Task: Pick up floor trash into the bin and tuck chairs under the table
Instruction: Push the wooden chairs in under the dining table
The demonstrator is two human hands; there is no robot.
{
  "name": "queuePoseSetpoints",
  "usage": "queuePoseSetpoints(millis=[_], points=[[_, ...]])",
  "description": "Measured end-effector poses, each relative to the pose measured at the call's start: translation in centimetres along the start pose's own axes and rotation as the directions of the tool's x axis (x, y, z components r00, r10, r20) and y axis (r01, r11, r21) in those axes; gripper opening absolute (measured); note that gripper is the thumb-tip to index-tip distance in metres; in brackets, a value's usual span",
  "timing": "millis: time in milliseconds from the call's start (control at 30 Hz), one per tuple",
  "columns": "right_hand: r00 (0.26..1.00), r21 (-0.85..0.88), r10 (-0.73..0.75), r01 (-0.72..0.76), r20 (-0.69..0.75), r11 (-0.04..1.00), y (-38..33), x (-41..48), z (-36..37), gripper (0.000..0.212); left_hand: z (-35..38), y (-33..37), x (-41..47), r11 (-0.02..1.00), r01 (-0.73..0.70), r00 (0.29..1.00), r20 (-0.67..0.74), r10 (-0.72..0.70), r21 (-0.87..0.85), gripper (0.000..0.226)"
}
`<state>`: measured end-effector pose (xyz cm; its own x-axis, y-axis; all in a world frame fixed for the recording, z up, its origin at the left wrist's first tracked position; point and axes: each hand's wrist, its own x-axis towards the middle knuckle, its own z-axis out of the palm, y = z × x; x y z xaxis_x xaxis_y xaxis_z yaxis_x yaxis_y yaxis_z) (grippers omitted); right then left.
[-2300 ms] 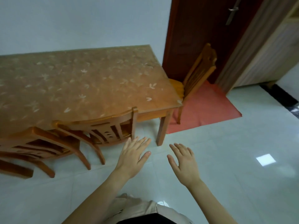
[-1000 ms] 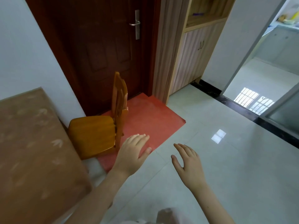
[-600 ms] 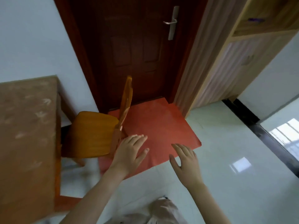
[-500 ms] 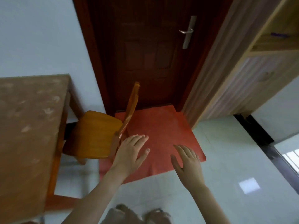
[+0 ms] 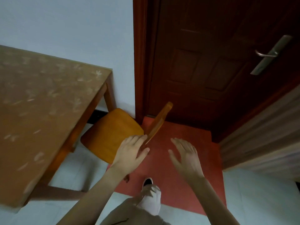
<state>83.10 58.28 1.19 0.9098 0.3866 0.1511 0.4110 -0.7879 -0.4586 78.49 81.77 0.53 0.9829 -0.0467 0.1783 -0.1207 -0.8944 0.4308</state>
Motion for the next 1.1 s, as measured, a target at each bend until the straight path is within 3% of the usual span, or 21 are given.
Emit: queuePoseSetpoints(millis=[233, 367, 500, 600, 767, 833, 1000, 1100], points=[[0.977, 0.015, -0.182, 0.182, 0.114, 0.983, 2.3, 11.5, 0.1, 0.052, 0.6, -2.1, 7.3, 0.997, 0.08, 0.997, -0.005, -0.08, 0.021, 0.052], [0.91, 0.057, -0.33, 0.326, 0.252, 0.944, 3.2, 16.0, 1.0, 0.055, 1.1, -2.5, 8.4, 0.98, 0.195, 0.981, -0.028, -0.194, 0.043, 0.053], [0.789, 0.137, -0.488, 0.474, 0.374, 0.87, 3.9, 19.7, 2.5, 0.057, 2.5, -2.3, 7.7, 0.937, 0.348, 0.937, -0.034, -0.347, 0.037, 0.058], [0.658, 0.199, -0.583, 0.565, 0.477, 0.801, 4.3, 21.7, 3.6, 0.061, 3.6, -1.4, 6.7, 0.873, 0.486, 0.873, -0.054, -0.484, 0.034, 0.062], [0.409, 0.232, -0.628, 0.685, 0.661, 0.69, 5.9, 23.3, 4.6, 0.08, 5.8, 1.8, 5.0, 0.738, 0.675, 0.738, -0.018, -0.675, 0.027, 0.06], [0.355, 0.25, -0.651, 0.719, 0.671, 0.649, 6.4, 23.8, 4.7, 0.083, 6.8, 2.8, 4.5, 0.703, 0.709, 0.705, -0.034, -0.709, 0.052, 0.054], [0.358, 0.31, -0.71, 0.716, 0.607, 0.626, 6.9, 24.5, 5.7, 0.071, 8.2, 4.4, 4.8, 0.599, 0.801, 0.584, -0.215, -0.783, -0.004, 0.048], [0.378, 0.37, -0.751, 0.695, 0.542, 0.617, 7.7, 24.6, 5.9, 0.058, 8.4, 4.7, 5.1, 0.572, 0.818, 0.544, -0.246, -0.803, -0.058, 0.054]])
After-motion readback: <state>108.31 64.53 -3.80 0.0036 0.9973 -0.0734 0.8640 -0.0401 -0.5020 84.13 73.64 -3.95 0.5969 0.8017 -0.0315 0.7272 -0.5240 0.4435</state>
